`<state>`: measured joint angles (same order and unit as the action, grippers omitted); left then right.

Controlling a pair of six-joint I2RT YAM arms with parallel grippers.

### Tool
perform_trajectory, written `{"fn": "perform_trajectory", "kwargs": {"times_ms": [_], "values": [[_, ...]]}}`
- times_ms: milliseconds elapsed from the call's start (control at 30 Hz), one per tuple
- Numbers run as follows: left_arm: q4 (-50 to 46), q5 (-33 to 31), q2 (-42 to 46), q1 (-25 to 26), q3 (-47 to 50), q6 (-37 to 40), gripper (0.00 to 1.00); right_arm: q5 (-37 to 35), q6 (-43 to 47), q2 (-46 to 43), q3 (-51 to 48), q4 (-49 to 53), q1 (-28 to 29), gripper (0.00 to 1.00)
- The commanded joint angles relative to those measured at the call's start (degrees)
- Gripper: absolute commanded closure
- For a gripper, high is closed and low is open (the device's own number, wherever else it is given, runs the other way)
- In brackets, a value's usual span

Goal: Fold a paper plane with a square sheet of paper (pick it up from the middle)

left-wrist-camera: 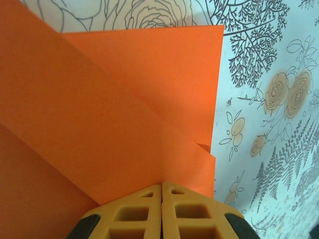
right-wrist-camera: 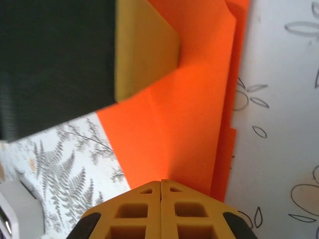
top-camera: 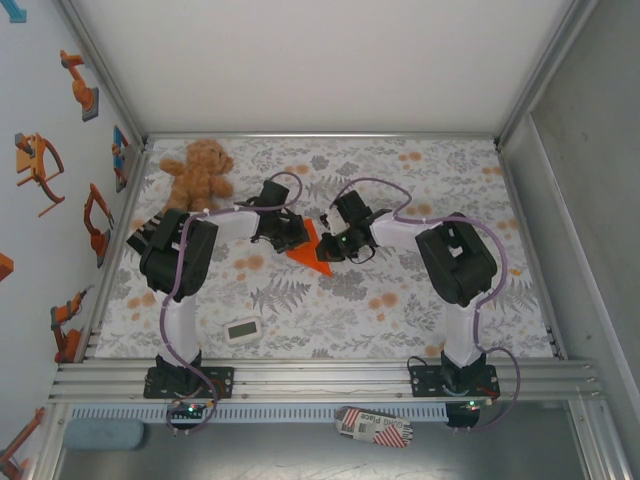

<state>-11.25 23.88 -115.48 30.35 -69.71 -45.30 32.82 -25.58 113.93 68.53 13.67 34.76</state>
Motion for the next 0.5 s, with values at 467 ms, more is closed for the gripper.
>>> {"fn": "perform_trajectory", "kwargs": {"times_ms": [467], "values": [[4.93,3.1,7.34,0.2,1.54,1.82,0.91,-4.85,3.87,2.59,-1.5,7.06,0.27,1.0]]}}
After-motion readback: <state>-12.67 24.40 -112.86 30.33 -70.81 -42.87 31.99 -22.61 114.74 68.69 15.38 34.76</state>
